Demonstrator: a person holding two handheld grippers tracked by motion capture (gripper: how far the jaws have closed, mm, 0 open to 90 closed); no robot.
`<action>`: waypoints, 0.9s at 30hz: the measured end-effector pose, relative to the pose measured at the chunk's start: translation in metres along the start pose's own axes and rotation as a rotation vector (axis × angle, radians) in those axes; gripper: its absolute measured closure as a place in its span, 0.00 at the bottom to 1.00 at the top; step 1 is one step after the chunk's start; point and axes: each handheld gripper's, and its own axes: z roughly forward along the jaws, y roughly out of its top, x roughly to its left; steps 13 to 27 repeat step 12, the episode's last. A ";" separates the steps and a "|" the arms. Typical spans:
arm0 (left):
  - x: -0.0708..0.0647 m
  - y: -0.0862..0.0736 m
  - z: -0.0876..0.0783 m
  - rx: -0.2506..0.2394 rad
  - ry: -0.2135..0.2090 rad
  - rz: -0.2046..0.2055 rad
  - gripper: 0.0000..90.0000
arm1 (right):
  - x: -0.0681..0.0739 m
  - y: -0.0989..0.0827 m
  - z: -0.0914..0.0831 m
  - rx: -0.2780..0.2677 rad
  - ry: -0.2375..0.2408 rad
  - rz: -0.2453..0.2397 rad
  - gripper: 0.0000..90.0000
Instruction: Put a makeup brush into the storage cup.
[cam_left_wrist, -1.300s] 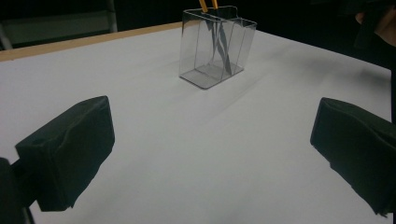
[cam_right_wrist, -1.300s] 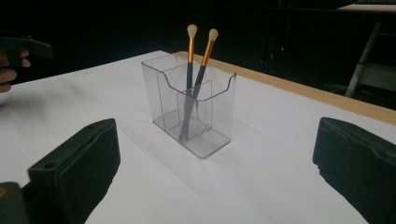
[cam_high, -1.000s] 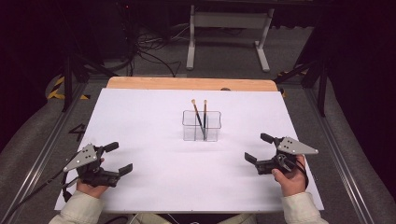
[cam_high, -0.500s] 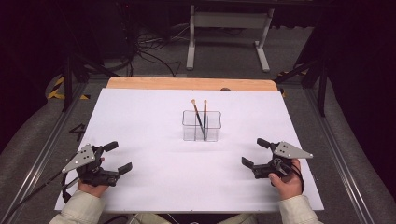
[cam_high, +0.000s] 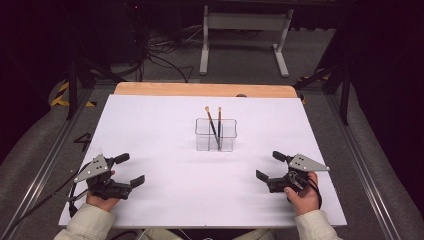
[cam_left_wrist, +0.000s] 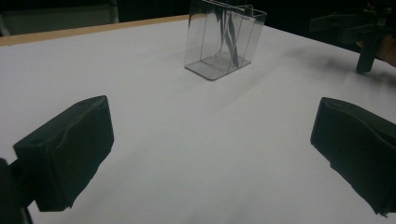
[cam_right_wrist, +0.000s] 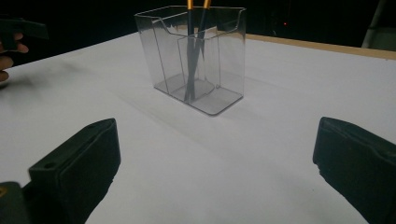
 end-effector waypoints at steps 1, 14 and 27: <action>0.000 0.000 0.001 0.003 0.001 0.008 0.00 | 0.000 -0.001 0.000 0.001 0.000 0.005 0.02; -0.002 -0.001 0.005 0.036 -0.001 0.016 0.00 | 0.001 -0.004 0.000 -0.013 -0.007 0.011 0.02; -0.002 -0.001 0.005 0.036 -0.001 0.016 0.00 | 0.001 -0.004 0.000 -0.013 -0.007 0.011 0.02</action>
